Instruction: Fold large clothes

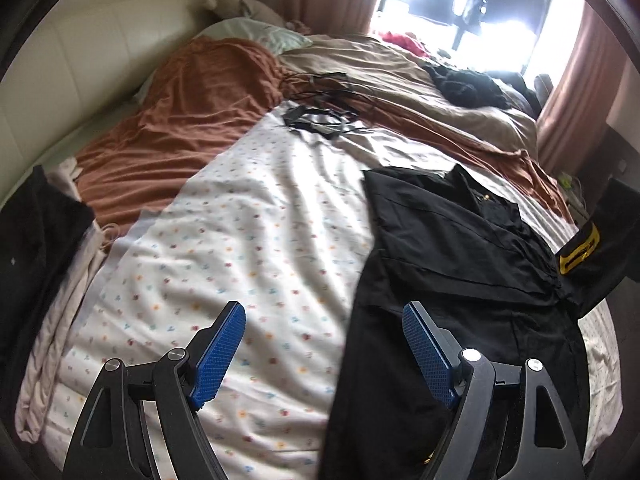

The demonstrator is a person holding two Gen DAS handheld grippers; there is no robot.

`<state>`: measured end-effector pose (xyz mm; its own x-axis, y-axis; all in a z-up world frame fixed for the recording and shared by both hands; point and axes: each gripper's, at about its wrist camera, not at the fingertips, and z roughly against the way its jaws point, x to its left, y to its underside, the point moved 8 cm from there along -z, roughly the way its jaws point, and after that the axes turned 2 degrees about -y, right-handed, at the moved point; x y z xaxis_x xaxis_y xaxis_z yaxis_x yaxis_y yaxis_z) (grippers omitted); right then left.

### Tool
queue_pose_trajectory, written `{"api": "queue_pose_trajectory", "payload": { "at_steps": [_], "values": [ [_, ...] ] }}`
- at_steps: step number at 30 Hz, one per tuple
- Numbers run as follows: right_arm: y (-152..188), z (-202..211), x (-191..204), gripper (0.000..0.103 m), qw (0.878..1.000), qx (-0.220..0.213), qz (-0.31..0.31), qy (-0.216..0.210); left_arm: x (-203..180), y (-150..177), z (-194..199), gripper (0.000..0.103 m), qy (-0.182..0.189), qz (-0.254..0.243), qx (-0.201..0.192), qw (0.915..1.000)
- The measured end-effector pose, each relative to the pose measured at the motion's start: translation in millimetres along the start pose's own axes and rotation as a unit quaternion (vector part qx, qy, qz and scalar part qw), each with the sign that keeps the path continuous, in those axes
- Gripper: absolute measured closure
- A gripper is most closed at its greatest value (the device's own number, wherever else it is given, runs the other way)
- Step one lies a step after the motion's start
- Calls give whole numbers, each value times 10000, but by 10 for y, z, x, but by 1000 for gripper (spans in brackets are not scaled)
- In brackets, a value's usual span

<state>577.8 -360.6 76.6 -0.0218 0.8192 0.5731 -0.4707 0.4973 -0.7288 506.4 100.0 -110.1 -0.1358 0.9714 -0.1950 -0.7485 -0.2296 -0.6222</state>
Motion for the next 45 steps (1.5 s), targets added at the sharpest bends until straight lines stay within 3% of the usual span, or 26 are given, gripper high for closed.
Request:
{"api": "queue_pose_trajectory", "payload": {
  "at_steps": [17, 25, 26, 27, 29, 37, 45],
  "values": [
    [1094, -1412, 645, 100, 9929, 1131, 297, -236, 795, 209, -303, 21, -120, 528, 327, 9980],
    [1572, -1508, 558, 98, 9850, 1654, 437, -212, 796, 239, -354, 21, -26, 704, 430, 9966],
    [1625, -1484, 489, 90, 9840, 1704, 505, -117, 743, 230, -345, 21, -26, 631, 405, 9972],
    [1694, -1433, 368, 72, 9828, 1749, 589, 34, 659, 218, -339, 21, -27, 505, 376, 9980],
    [1792, -1274, 74, 44, 9819, 1769, 602, 314, 501, 194, -348, 21, -34, 295, 359, 9989],
    [1923, -644, -903, 43, 9798, 1814, 197, 824, -487, 133, -444, 21, 307, -408, 335, 9981],
    [2006, -44, -1571, 43, 9776, 1743, 65, 1180, -1784, 157, -581, 21, 773, -1214, 380, 9889]
  ]
}}
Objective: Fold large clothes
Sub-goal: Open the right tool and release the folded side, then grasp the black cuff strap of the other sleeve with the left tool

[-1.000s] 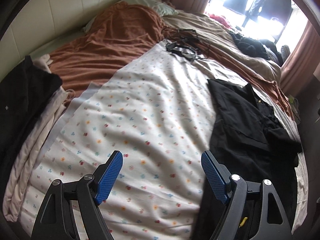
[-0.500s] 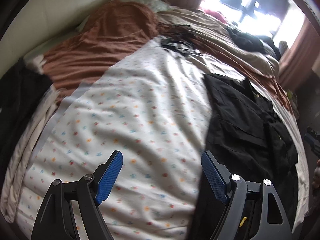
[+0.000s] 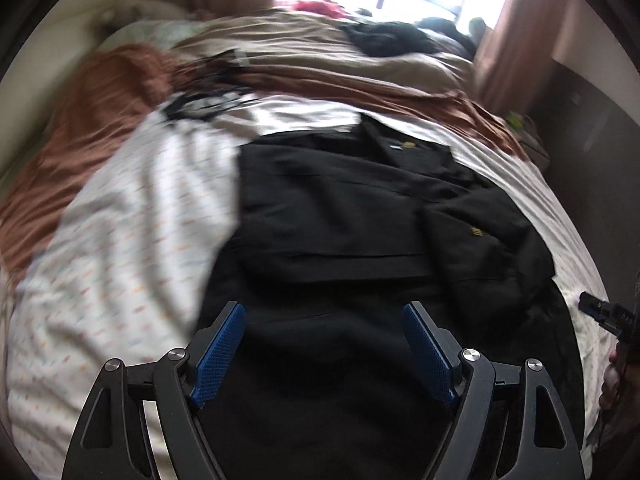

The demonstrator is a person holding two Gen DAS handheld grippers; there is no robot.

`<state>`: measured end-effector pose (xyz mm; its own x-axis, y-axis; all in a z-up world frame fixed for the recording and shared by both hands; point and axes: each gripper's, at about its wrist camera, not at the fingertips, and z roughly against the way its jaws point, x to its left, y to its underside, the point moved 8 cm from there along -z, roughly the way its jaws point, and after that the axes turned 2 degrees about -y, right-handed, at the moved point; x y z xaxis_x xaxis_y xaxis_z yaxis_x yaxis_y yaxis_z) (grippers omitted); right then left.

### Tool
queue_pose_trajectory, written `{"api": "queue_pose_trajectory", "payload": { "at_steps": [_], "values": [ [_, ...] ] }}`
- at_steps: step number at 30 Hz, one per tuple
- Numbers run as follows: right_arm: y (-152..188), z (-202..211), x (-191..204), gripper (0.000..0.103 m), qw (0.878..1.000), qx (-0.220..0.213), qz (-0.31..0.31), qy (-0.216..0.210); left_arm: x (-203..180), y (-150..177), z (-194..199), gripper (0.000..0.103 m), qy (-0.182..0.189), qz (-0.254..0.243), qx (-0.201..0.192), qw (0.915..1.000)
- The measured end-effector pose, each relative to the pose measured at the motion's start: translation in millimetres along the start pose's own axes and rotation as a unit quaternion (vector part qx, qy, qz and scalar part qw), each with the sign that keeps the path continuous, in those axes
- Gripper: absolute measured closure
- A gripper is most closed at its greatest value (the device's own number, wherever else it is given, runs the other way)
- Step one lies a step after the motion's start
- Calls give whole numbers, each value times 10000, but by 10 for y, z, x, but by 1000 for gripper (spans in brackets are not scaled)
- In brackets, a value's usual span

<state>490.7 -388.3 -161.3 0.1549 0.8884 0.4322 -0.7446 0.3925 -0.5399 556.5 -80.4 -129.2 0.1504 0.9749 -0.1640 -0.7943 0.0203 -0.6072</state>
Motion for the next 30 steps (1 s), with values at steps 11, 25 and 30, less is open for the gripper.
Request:
{"api": "queue_pose_trajectory", "payload": {
  "at_steps": [11, 25, 30],
  "values": [
    [369, 150, -623, 43, 9993, 59, -315, 174, -1723, -54, -489, 21, 704, -1112, 304, 9908],
    [529, 332, -1143, 43, 9961, -134, -842, 231, -2804, 462, -1358, 21, 496, -2288, 1032, 9667],
    [501, 370, -1179, 43, 9958, -193, -866, 246, -2754, 498, -1557, 33, 423, -2236, 1013, 9685]
  ]
}}
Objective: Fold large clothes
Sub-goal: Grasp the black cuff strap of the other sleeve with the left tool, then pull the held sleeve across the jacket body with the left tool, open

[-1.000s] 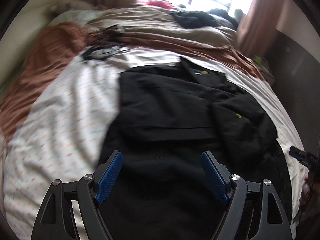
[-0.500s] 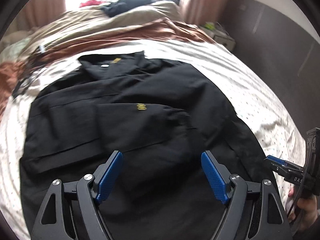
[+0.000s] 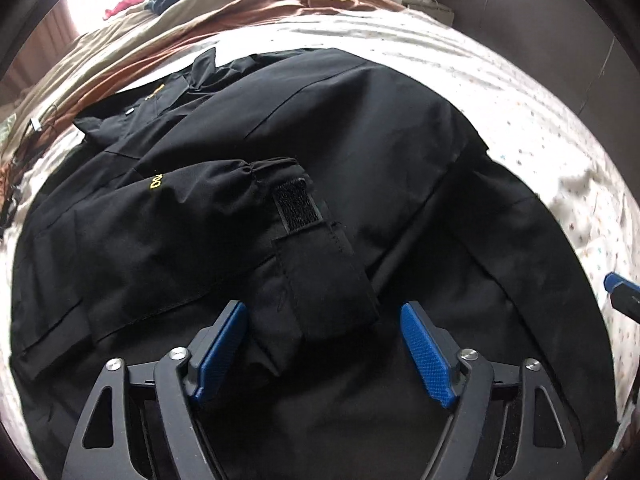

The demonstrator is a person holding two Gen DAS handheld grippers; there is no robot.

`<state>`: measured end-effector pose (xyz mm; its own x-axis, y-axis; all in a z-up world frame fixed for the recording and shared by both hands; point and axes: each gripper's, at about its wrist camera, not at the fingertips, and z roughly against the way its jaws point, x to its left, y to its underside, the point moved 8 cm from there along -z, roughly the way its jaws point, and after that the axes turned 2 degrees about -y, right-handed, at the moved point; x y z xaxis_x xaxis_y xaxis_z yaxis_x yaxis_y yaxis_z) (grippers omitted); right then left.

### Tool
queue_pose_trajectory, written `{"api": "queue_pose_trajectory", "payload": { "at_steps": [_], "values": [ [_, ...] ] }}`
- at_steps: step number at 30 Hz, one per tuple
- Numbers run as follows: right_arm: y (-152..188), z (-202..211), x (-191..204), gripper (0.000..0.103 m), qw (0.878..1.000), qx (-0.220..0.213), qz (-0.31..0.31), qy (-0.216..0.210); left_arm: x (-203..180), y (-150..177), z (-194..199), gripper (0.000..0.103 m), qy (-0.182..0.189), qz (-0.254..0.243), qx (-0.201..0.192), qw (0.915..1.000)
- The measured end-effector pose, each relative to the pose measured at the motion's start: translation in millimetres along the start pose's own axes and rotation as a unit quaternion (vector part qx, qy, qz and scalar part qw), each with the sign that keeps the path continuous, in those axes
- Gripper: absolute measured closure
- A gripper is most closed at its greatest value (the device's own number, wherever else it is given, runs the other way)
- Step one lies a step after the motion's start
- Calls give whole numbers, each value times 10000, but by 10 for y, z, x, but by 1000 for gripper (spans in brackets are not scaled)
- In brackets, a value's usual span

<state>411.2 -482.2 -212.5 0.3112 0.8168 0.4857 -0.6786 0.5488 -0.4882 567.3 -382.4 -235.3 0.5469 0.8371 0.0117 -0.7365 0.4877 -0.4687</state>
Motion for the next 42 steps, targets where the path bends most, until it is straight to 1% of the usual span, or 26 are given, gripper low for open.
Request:
{"api": "queue_pose_trajectory", "payload": {
  "at_steps": [1, 2, 3, 4, 6, 10, 13, 15, 18, 20, 21, 23, 26, 28, 30, 32, 35, 36, 37, 38, 39, 40, 42],
  "values": [
    [-14, 6, -1, 43, 10000, -15, 13, 4, 22, -12, 20, 49, 2, 17, -35, 10000],
    [-34, 9, 14, 43, 10000, -34, 26, 6, 28, -32, 54, 51, 132, 19, -50, 9999],
    [-59, 12, 33, 43, 10000, -57, 36, 0, 15, -42, 80, 61, 241, 26, -61, 9997],
    [-87, 10, 58, 43, 10000, -76, 46, -6, 13, -63, 134, 65, 411, 34, -99, 9991],
    [-134, -9, 118, 43, 9999, -97, 80, -17, 79, -108, 267, 67, 514, 97, -225, 9984],
    [-172, -80, 264, 43, 9998, -78, 186, -44, 278, -216, 556, 69, 753, 487, -504, 9947],
    [-164, -167, 369, 43, 9997, 0, 245, -59, 490, -289, 781, 74, 710, 655, -754, 9925],
    [-163, -214, 433, 43, 9995, 31, 297, -52, 682, -315, 925, 75, 744, 839, -870, 9899],
    [-160, -275, 552, 43, 9993, 69, 368, -70, 950, -297, 1106, 75, 677, 1021, -999, 9874],
    [-149, -309, 629, 43, 9992, 98, 382, -106, 1161, -242, 1222, 76, 663, 1195, -1060, 9849],
    [-141, -321, 661, 43, 9991, 108, 393, -117, 1244, -207, 1270, 84, 615, 1258, -1075, 9843],
    [-120, -347, 747, 43, 9989, 131, 438, -132, 1461, -111, 1343, 85, 456, 1426, -1041, 9832],
    [-91, -377, 858, 43, 9985, 171, 503, -152, 1719, 56, 1415, 85, 446, 1706, -1035, 9789],
    [-74, -408, 923, 43, 9981, 208, 550, -161, 1903, 179, 1449, 85, 342, 1878, -1020, 9763],
    [-65, -449, 983, 43, 9980, 260, 545, -203, 2070, 293, 1455, 85, 243, 2083, -981, 9728],
    [-71, -526, 1073, 43, 9974, 332, 590, -238, 2205, 405, 1452, 84, 256, 2299, -888, 9688],
    [-85, -569, 1170, 43, 9972, 348, 589, -316, 2241, 491, 1363, 78, 304, 2406, -604, 9683],
    [-83, -565, 1183, 43, 9971, 338, 606, -315, 2225, 495, 1348, 69, 350, 2385, -572, 9688],
    [-81, -556, 1186, 43, 9971, 316, 628, -297, 2165, 481, 1322, 53, 414, 2326, -550, 9701],
    [-71, -544, 1173, 43, 9971, 300, 641, -273, 2083, 454, 1306, 43, 457, 2236, -564, 9720],
    [-61, -534, 1148, 43, 9972, 298, 633, -252, 1992, 415, 1301, 27, 475, 2132, -623, 9739],
    [-50, -529, 1120, 43, 9974, 302, 621, -227, 1927, 390, 1302, 18, 486, 2058, -685, 9750],
    [-26, -513, 1038, 43, 9974, 317, 630, -168, 1742, 302, 1272, 16, 518, 1874, -782, 9778]
  ]
}}
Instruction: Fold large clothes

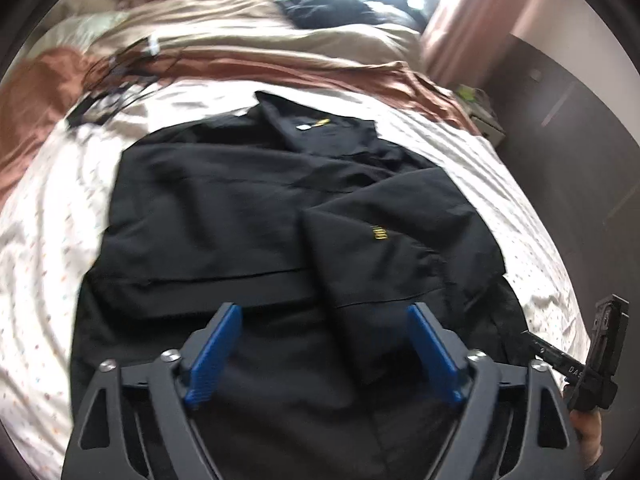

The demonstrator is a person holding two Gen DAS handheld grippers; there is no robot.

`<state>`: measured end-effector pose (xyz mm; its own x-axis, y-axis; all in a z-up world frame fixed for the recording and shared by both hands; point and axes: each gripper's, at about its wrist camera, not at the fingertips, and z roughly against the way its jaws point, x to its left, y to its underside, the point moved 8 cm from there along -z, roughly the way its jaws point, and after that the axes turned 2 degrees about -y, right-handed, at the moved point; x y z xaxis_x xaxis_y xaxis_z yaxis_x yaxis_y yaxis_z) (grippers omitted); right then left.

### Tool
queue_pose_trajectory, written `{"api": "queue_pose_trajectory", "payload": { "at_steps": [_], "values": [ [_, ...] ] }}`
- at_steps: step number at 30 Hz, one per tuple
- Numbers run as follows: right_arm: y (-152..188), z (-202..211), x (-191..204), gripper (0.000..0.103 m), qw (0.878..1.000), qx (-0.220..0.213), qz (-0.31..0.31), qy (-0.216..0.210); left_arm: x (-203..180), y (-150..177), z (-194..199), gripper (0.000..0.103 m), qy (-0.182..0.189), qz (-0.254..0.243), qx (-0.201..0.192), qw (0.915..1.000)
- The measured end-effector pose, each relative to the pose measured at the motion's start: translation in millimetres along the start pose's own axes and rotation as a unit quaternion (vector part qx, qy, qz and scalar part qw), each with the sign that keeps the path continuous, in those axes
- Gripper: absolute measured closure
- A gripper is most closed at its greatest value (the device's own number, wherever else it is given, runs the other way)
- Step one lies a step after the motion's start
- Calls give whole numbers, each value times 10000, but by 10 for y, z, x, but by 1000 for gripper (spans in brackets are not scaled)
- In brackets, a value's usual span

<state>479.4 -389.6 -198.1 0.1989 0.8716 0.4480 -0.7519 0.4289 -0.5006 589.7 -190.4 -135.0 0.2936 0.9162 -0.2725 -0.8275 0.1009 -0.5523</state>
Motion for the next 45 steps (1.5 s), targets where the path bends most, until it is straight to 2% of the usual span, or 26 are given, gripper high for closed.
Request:
{"api": "queue_pose_trajectory", "payload": {
  "at_steps": [10, 13, 16, 18, 20, 21, 23, 24, 25, 30, 35, 38, 44, 45],
  "values": [
    [26, 147, -492, 43, 9995, -69, -54, 305, -1137, 138, -698, 16, 379, -903, 453, 9942],
    [36, 201, -630, 43, 9993, -89, -123, 330, -1393, 235, -943, 16, 360, -1183, 665, 9901],
    [47, 251, -741, 43, 9991, -126, -208, 337, -1510, 338, -1198, 16, 104, -1449, 888, 9854],
    [52, 276, -792, 43, 9990, -146, -264, 328, -1492, 408, -1344, 18, -154, -1612, 1008, 9816],
    [48, 289, -807, 43, 9990, -164, -268, 329, -1429, 467, -1418, 31, -316, -1686, 1022, 9799],
    [49, 292, -803, 43, 9990, -170, -262, 328, -1386, 469, -1418, 41, -343, -1674, 981, 9804],
    [37, 289, -781, 43, 9991, -180, -237, 312, -1365, 460, -1361, 53, 0, -1526, 954, 9837],
    [27, 282, -760, 43, 9991, -183, -220, 306, -1364, 447, -1315, 64, 201, -1450, 971, 9844],
    [12, 271, -736, 43, 9992, -183, -193, 296, -1360, 433, -1281, 68, 264, -1423, 969, 9847],
    [-78, 207, -590, 43, 9996, -191, -80, 210, -1266, 261, -987, 69, 534, -1109, 743, 9896],
    [-171, 59, -522, 43, 9995, -88, -17, 318, -1103, 115, -757, 70, 767, -737, 592, 9926],
    [-219, 0, -485, 43, 9991, -66, 85, 410, -936, 18, -580, 76, 725, -615, 382, 9947],
    [-358, -114, -414, 43, 9984, -19, 161, 551, -440, -197, -130, 80, 570, -215, -139, 9980],
    [-371, -127, -394, 43, 9983, -12, 185, 559, -323, -211, -63, 88, 491, -147, -191, 9985]
  ]
}}
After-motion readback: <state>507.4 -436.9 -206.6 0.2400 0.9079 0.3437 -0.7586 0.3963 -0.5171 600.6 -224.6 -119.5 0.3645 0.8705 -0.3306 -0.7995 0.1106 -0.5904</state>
